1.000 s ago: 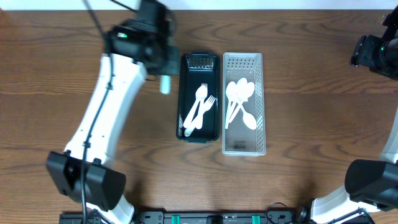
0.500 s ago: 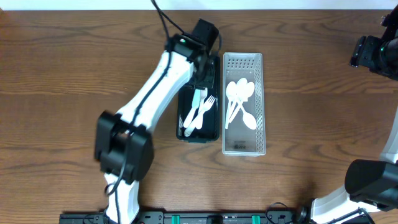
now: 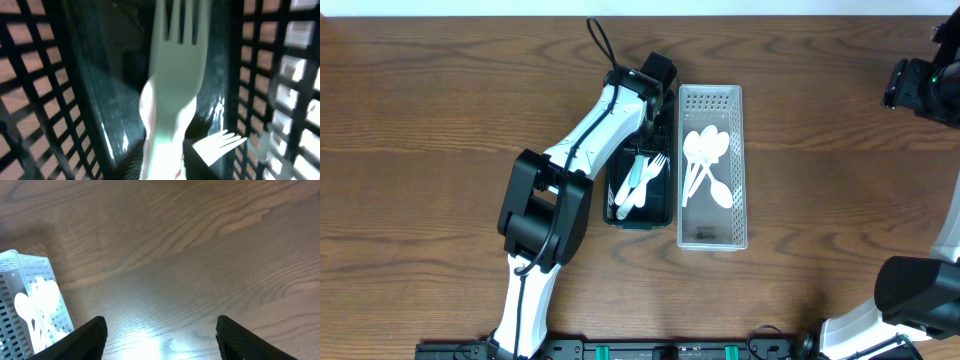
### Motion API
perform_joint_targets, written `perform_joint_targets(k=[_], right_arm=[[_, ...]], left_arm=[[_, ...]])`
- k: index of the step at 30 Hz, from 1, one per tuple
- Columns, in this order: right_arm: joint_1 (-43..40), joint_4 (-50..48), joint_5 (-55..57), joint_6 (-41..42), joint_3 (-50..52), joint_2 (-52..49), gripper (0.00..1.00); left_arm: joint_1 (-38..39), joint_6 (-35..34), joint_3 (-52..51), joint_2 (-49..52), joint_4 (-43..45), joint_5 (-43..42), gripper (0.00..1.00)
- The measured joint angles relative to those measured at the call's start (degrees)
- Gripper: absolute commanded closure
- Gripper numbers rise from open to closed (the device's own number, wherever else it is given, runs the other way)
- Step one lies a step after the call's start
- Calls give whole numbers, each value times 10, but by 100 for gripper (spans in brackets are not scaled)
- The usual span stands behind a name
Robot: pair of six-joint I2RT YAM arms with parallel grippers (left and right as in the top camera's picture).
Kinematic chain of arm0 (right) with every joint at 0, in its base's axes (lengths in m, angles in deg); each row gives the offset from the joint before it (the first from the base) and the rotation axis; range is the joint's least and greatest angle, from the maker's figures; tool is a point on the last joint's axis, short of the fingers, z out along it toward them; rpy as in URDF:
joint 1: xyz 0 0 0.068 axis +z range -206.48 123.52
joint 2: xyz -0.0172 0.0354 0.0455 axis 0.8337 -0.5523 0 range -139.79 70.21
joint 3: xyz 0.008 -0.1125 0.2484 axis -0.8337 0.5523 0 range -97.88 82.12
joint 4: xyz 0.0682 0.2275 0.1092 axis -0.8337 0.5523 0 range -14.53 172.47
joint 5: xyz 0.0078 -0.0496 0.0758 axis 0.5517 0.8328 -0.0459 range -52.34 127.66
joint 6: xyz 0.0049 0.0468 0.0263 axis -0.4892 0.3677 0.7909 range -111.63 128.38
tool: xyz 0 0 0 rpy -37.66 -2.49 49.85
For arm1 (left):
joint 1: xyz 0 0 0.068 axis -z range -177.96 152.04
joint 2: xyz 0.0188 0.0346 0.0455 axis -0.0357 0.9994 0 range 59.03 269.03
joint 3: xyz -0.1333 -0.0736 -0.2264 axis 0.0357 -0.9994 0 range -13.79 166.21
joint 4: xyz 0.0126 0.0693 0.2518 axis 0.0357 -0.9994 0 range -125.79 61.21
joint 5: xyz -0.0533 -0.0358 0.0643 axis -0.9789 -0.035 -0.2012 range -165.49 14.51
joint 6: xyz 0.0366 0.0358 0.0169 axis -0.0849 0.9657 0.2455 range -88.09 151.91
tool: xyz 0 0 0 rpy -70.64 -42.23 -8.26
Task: Pack container
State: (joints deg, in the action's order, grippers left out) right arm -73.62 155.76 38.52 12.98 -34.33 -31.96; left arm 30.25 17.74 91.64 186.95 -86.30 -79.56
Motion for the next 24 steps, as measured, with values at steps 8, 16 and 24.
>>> perform_joint_targets(k=[8,16,24], right_arm=[[0,-21,0,-11,0,0,27],[37,-117,2,-50,0,0,22],[106,-353,-2,-86,2,-4,18]], left_arm=[[0,44,-1,-56,15,30,20],[-20,66,0,-230,74,139,2],[-145,142,2,-272,240,183,2]])
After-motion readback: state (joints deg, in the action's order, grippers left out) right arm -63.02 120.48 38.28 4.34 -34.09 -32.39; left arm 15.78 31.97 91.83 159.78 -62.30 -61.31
